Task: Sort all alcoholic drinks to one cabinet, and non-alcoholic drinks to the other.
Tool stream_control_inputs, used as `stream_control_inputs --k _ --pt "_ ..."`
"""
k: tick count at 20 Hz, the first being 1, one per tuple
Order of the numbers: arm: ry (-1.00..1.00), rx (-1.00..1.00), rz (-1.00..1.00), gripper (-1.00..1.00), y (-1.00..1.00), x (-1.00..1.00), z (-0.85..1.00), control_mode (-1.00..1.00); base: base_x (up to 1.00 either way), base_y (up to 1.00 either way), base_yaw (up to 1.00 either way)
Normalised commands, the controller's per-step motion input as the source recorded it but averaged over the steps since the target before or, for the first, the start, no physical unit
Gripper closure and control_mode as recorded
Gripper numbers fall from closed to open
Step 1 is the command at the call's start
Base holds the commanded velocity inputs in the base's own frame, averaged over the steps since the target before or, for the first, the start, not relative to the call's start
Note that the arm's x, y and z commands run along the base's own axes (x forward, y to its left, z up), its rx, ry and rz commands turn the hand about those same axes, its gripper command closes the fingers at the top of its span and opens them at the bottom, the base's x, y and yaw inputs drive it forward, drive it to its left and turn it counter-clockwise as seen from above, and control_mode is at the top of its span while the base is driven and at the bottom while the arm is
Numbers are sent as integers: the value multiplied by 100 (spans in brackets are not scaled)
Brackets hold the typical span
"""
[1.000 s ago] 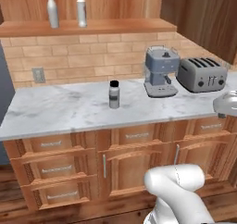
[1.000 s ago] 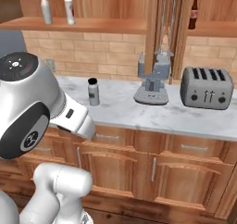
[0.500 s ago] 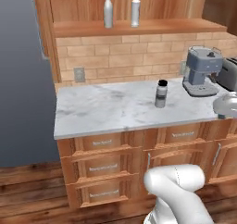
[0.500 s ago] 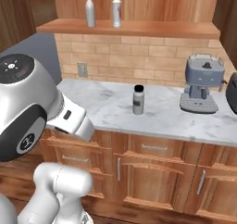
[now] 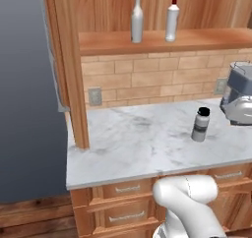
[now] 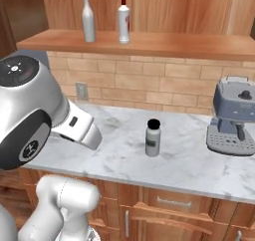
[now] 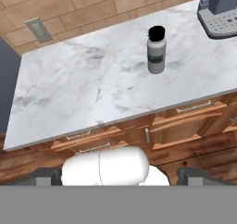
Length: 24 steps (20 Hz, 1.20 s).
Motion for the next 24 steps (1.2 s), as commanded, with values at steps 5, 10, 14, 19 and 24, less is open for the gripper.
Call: stream_control_inputs --k 5,10,14,19,24 --pt "0 0 0 -100 0 0 0 100 65 1 -3" --pt "0 0 0 -100 0 0 0 100 37 0 -11" --pt "0 -7 -20 -100 0 47 0 -100 0 0 0" --pt "0 -10 -25 -100 0 84 0 -100 0 0 0" --pt "0 -12 -28 -100 5 70 -12 -100 0 0 0"
